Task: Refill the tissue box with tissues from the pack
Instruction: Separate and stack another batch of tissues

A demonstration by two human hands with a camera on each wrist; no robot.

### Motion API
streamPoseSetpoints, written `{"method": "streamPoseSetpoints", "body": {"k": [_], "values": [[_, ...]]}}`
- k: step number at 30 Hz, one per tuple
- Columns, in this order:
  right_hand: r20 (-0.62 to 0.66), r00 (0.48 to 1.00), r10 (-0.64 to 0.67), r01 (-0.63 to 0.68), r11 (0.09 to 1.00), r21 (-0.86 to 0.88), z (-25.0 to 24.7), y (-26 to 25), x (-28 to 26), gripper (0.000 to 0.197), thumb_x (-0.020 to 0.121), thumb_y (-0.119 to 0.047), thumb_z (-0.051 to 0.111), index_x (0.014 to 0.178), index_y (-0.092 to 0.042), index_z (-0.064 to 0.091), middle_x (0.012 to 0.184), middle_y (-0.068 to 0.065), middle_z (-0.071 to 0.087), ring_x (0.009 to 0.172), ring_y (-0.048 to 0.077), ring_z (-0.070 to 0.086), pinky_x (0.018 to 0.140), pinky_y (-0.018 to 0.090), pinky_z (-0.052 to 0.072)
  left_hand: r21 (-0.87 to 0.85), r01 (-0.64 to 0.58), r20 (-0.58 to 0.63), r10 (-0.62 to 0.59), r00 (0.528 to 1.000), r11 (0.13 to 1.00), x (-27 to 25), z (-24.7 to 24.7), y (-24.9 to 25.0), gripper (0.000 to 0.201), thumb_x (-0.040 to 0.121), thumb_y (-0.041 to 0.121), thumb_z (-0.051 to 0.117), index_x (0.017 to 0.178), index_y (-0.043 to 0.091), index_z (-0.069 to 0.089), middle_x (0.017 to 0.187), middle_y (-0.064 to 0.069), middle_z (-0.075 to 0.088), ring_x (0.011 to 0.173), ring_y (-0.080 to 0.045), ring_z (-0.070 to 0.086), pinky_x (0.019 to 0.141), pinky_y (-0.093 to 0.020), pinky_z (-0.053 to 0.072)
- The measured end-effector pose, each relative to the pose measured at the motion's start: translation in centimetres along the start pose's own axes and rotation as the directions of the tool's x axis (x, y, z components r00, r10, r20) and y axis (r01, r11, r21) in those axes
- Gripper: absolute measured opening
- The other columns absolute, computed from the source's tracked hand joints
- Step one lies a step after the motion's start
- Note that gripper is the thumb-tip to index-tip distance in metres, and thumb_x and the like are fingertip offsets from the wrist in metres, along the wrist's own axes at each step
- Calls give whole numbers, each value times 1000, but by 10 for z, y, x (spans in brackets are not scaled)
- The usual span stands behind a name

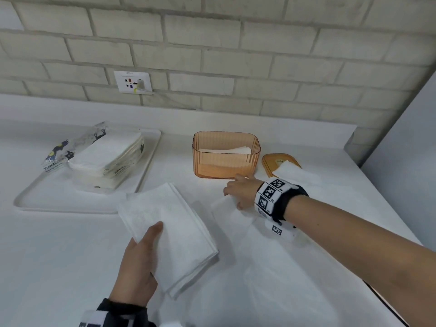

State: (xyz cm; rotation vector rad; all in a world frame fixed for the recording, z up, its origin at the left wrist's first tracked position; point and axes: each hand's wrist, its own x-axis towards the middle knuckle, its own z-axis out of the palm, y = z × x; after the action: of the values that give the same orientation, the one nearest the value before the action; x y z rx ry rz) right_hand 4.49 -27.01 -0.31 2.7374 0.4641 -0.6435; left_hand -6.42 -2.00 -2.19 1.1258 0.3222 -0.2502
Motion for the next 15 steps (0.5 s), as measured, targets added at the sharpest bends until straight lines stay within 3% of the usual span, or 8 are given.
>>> {"method": "streamPoseSetpoints", "body": {"k": [3,5,6,8,9,11,12,15], "values": [[-19,1000,7,-8,999,-35,-7,-2,-6,44,91,-26,52,134,-19,45,133,2,45,128,26,29,104,49,30,22,26,38,-27,999,999,0,7,-6,29,92,20,57,118,8,62,109,-14,71,99,-32,67,74,-39,51],[-168,984,54,-23,984,179,-19,3,-22,41,91,-30,55,129,-16,49,128,6,49,124,26,36,103,40,32,37,27,57,-29,998,999,1,10,-6,29,92,20,56,117,8,62,107,-14,72,98,-31,67,73,-38,51],[-244,963,119,-25,935,355,-28,10,-35,41,92,-31,55,129,-15,50,125,7,52,120,26,41,100,30,35,39,22,60,-24,998,999,2,10,-5,28,92,20,56,117,8,63,106,-13,72,97,-30,68,73,-37,51],[-320,903,287,0,745,667,-47,28,-69,37,92,-27,57,127,-14,52,112,2,56,109,22,53,76,11,40,36,11,51,-13,999,999,5,10,-2,26,92,21,56,115,9,63,105,-12,72,95,-28,68,72,-36,50],[-358,859,366,45,643,764,-55,40,-87,34,90,-25,59,121,-12,56,106,0,58,104,22,57,69,14,39,33,7,46,-9,999,999,7,11,-2,26,92,21,57,115,10,64,105,-11,72,95,-27,68,72,-35,50],[-382,787,484,116,493,862,-63,59,-124,26,87,-28,64,105,-9,64,98,-1,67,94,19,65,69,23,45,24,6,40,-7,999,1000,10,13,-1,26,92,22,57,115,12,63,105,-9,72,94,-25,68,73,-35,50],[-363,785,501,141,427,893,-62,64,-141,25,84,-30,66,101,-11,66,95,-4,71,88,14,67,71,24,48,20,9,40,-9,999,1000,12,14,-2,26,92,21,58,115,12,63,103,-8,72,94,-25,67,73,-35,49],[-256,884,390,170,242,955,-40,68,-170,26,79,-31,67,100,-16,68,98,-5,74,89,10,70,80,26,54,20,24,47,-25,999,1000,15,21,-4,18,92,20,58,107,13,65,93,-4,72,85,-20,68,72,-33,49]]}}
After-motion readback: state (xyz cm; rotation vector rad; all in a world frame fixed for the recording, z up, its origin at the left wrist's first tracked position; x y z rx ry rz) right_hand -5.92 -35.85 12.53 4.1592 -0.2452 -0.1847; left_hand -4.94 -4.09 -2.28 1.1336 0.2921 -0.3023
